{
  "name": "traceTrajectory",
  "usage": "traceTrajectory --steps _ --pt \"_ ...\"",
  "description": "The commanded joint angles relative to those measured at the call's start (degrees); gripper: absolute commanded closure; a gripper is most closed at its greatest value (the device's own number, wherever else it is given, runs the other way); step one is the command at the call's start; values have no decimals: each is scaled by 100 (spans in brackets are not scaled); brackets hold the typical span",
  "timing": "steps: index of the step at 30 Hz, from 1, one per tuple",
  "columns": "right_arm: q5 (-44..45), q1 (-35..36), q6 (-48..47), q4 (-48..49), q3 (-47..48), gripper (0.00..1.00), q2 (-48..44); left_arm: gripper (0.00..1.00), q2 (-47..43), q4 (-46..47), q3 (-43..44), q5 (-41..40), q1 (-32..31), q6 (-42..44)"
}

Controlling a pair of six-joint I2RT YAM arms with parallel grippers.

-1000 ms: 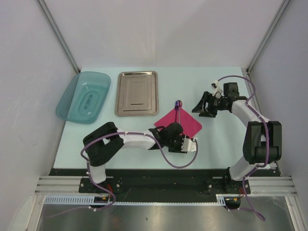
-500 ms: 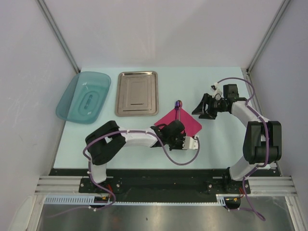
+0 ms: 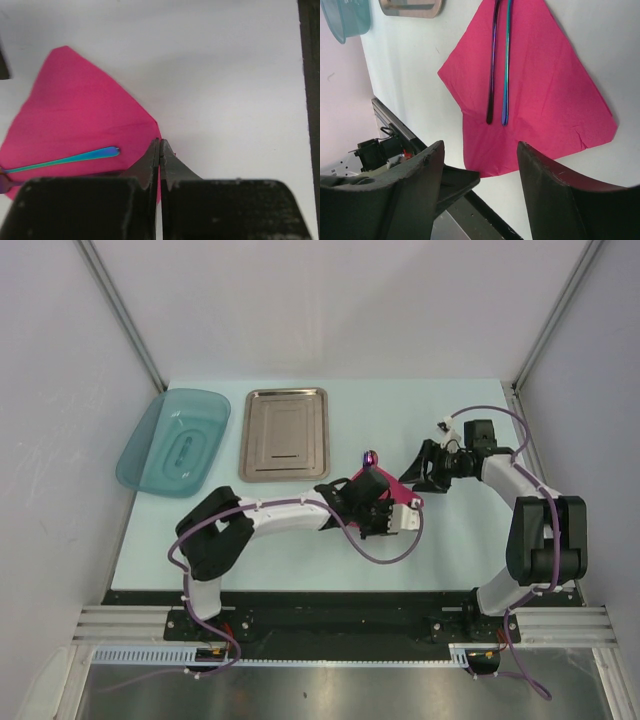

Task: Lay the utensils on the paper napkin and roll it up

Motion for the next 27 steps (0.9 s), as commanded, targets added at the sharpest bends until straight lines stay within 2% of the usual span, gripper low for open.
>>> traceTrajectory --steps 1,6,10,27 --pt "-187 -27 -88 0 -84 37 -199 100 58 -253 485 528 294 37" --pt "-345 -18 -97 9 -181 43 -50 100 190 -315 731 555 462 125" --pt "-398 -18 -97 62 -364 44 -120 100 409 -227 836 511 567 204" --pt "-267 263 -316 238 -708 36 38 100 787 335 1074 388 1024 152"
